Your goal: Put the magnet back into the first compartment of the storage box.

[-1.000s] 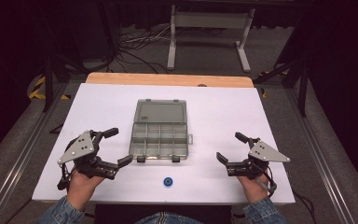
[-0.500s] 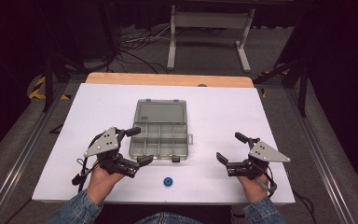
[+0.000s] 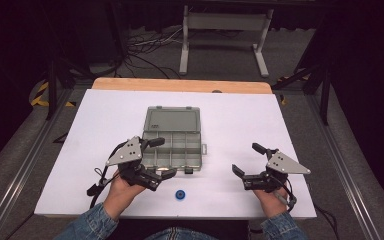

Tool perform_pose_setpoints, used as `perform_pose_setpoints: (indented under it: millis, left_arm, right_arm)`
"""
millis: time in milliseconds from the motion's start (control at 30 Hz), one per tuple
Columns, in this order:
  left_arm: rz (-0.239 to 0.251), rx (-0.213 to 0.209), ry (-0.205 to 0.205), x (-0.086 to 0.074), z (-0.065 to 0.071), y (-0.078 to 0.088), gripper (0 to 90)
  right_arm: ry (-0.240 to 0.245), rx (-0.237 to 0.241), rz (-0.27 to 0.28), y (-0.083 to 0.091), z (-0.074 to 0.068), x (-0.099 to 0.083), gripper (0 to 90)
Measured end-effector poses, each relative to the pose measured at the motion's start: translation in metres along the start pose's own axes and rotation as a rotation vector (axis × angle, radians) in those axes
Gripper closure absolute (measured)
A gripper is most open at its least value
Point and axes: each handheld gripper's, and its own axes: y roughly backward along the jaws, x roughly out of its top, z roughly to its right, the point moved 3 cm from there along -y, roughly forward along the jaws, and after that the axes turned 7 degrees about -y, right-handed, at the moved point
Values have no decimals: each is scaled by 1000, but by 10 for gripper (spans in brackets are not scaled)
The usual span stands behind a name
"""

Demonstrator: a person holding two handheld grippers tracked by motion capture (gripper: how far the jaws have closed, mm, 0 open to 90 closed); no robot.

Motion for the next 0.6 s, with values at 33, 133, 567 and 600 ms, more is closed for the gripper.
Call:
perform_pose_setpoints:
  millis: [33, 133, 567, 600]
  left_arm:
    - [6, -1, 8, 0, 0, -1, 25]
    - [0, -14, 9, 0, 0, -4, 26]
    - [-153, -77, -40, 5, 5, -24, 87]
    - [-176, -79, -36, 6, 5, -25, 92]
  right_arm:
    - [0, -1, 1, 0, 0, 0, 15]
    - [-2, -4, 0, 1, 1, 0, 16]
    - [1, 19, -11, 0, 1, -1, 47]
    - [4, 21, -11, 1, 1, 0, 48]
